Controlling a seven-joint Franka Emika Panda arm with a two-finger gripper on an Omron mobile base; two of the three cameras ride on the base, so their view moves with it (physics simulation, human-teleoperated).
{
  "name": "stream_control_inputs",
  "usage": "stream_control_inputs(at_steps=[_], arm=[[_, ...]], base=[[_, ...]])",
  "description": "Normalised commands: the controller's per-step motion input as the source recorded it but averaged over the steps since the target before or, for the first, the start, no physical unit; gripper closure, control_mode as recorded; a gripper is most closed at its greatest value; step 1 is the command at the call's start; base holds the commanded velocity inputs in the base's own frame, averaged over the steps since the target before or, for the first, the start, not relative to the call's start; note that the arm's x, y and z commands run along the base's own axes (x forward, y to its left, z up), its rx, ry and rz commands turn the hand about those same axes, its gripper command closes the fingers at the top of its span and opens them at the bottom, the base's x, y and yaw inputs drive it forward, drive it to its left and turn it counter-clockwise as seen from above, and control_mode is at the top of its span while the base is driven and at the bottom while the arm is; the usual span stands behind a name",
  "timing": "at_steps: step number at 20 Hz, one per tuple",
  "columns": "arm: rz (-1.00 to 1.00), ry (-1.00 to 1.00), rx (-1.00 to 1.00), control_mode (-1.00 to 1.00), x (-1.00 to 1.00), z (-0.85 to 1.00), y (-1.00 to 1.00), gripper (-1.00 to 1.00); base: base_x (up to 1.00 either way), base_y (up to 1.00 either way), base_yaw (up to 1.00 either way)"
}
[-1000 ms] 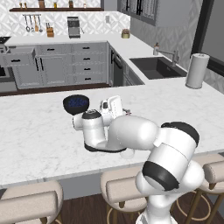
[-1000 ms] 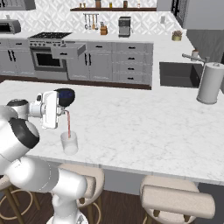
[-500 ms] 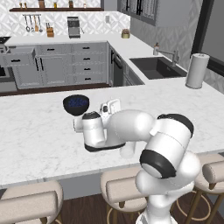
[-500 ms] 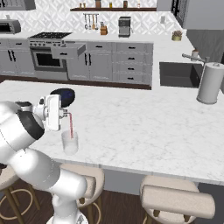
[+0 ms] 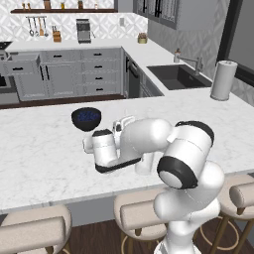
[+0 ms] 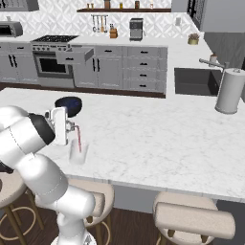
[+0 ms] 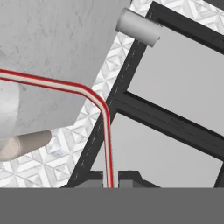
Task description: Take a straw from the drawer in front and place it inside the glass cup on the dining counter.
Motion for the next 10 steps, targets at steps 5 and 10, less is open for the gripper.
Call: stream_control_inputs(at_steps=[5, 10], arm=[[0.0, -0.02, 0.0, -1.0, -0.26, -0.19, 0.13, 1.0], [-0.03, 0.0, 0.0, -1.0, -0.44, -0.09, 0.24, -1.0]], base=[[0.0, 0.0, 0.0], [0.0, 0.0, 0.0]])
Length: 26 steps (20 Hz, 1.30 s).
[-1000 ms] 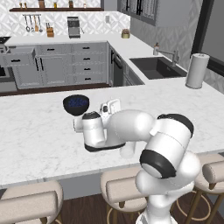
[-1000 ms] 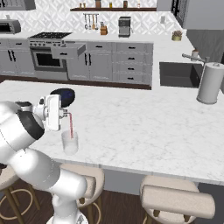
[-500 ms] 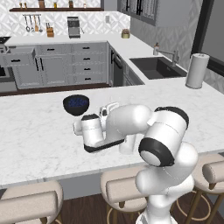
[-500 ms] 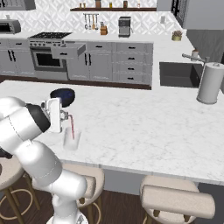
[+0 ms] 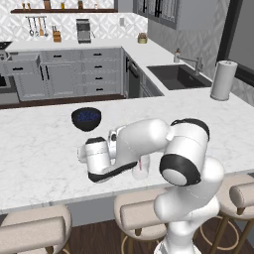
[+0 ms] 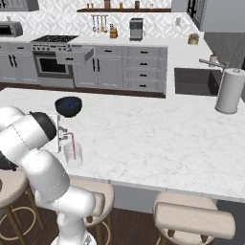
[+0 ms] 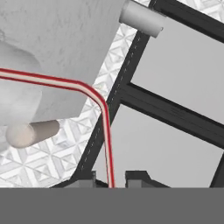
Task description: Take a straw from the drawer in front and place it inside the glass cup on the dining counter.
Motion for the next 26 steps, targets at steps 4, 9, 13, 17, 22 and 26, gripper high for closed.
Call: stream_control_inputs(at_steps=[4, 9, 13, 17, 22, 26], arm=[[-0.04, -0.01, 0.0, -1.0, -0.32, 0.0, 0.01, -1.0], [-0.02, 0.0, 0.02, -1.0, -0.24, 0.0, 0.0, -1.0], [0.0, 0.0, 0.12, -1.0, -0.31, 0.01, 0.0, -1.0], [0.0, -0.07, 0.18, -1.0, -0.69, 0.4, 0.0, -1.0], [0.0, -0.24, 0.22, -1.0, -0.98, 0.99, 0.0, -1.0], [0.0, -0.28, 0.26, -1.0, -1.0, 1.0, -0.25, -1.0]], base=[[0.0, 0.0, 0.0], [0.0, 0.0, 0.0], [0.0, 0.0, 0.0], [0.0, 0.0, 0.0], [0.0, 0.0, 0.0], [0.0, 0.0, 0.0]])
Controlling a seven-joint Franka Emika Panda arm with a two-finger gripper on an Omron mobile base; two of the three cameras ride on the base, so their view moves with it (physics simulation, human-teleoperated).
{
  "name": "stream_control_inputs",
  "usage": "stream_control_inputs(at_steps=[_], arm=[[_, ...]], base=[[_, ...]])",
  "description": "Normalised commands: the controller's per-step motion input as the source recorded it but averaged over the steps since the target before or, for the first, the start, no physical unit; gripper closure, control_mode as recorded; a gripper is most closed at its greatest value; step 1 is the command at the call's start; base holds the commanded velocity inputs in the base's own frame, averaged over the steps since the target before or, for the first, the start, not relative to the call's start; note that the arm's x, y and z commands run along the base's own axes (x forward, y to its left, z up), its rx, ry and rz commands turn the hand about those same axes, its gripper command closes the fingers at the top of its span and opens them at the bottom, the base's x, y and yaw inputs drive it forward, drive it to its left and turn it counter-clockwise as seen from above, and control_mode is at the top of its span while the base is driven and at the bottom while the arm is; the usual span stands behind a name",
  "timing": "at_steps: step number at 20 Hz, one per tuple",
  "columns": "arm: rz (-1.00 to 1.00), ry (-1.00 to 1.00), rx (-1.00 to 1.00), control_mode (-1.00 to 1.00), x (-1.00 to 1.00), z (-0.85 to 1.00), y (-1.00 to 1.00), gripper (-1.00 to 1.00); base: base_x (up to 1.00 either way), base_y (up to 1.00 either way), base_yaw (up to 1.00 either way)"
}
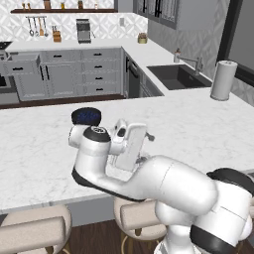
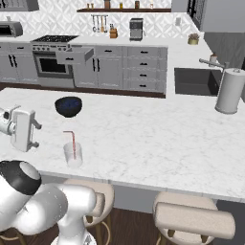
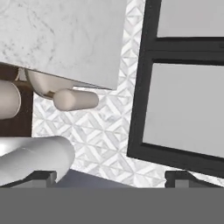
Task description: Take a straw from the drawer in front and place it inside the glass cup on the dining counter.
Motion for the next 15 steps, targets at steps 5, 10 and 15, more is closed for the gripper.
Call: stream_control_inputs(at_steps=[5, 10, 15], arm=[[0.0, -0.23, 0.37, -1.0, -1.0, 1.0, -0.81, -1.0], [0.0, -0.16, 0.47, -1.0, -0.93, 0.84, -1.0, -1.0], [0.0, -0.03, 0.51, -1.0, -0.6, 0.37, -1.0, -1.0]], base=[[0.0, 0.0, 0.0], [0.0, 0.0, 0.0], [0.0, 0.0, 0.0]])
